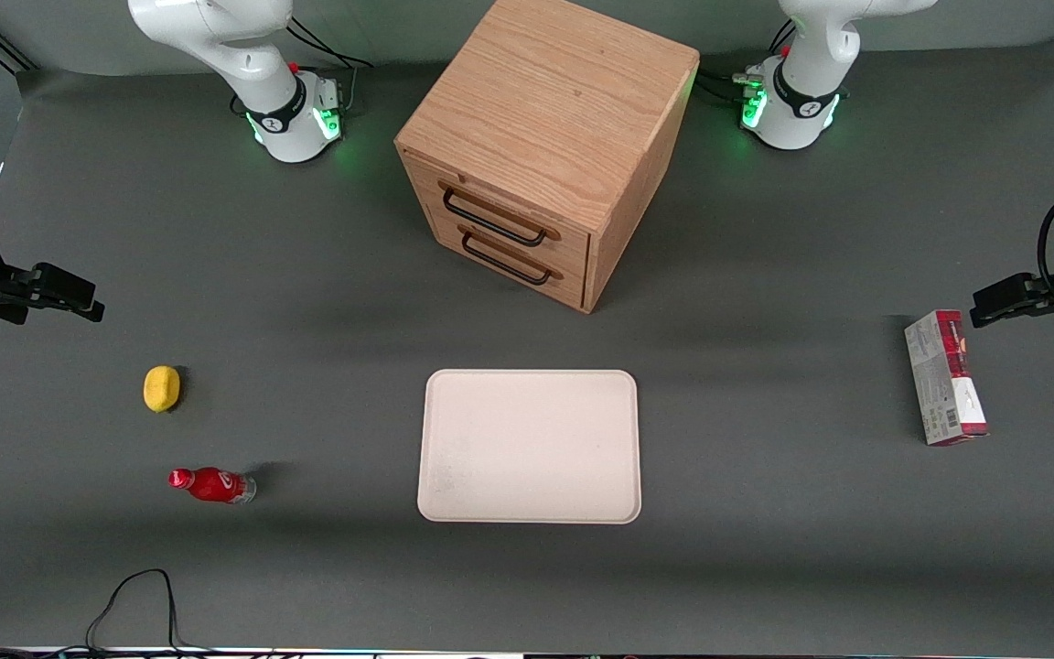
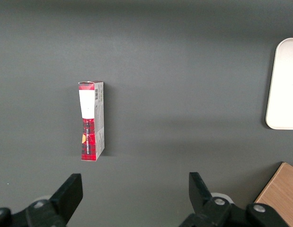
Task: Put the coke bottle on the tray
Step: 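Move the right gripper down toward the red Coca-Cola bottle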
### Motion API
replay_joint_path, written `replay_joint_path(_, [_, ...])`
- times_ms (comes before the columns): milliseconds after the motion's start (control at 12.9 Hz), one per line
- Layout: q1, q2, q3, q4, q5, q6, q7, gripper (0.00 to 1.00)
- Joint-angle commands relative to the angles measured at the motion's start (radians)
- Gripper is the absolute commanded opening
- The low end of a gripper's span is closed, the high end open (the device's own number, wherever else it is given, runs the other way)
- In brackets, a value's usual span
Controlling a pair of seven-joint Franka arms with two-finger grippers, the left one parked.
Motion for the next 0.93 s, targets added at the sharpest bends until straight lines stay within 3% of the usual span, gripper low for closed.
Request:
replay_joint_path(0, [0.016, -0.013, -0.017, -0.012, 0.025, -0.006, 0.012, 1.0])
replay_joint_path(310, [0.016, 0.028, -0.015, 0.032, 0.022, -0.004, 0.008, 1.0])
replay_joint_path(698, [-0.003, 0.38, -0.012, 0.526, 0.029, -0.133, -0.003, 1.0])
replay_joint_path(853, [-0.039, 0.494, 0.006, 0.648, 0.035, -0.138, -0.035, 1.0])
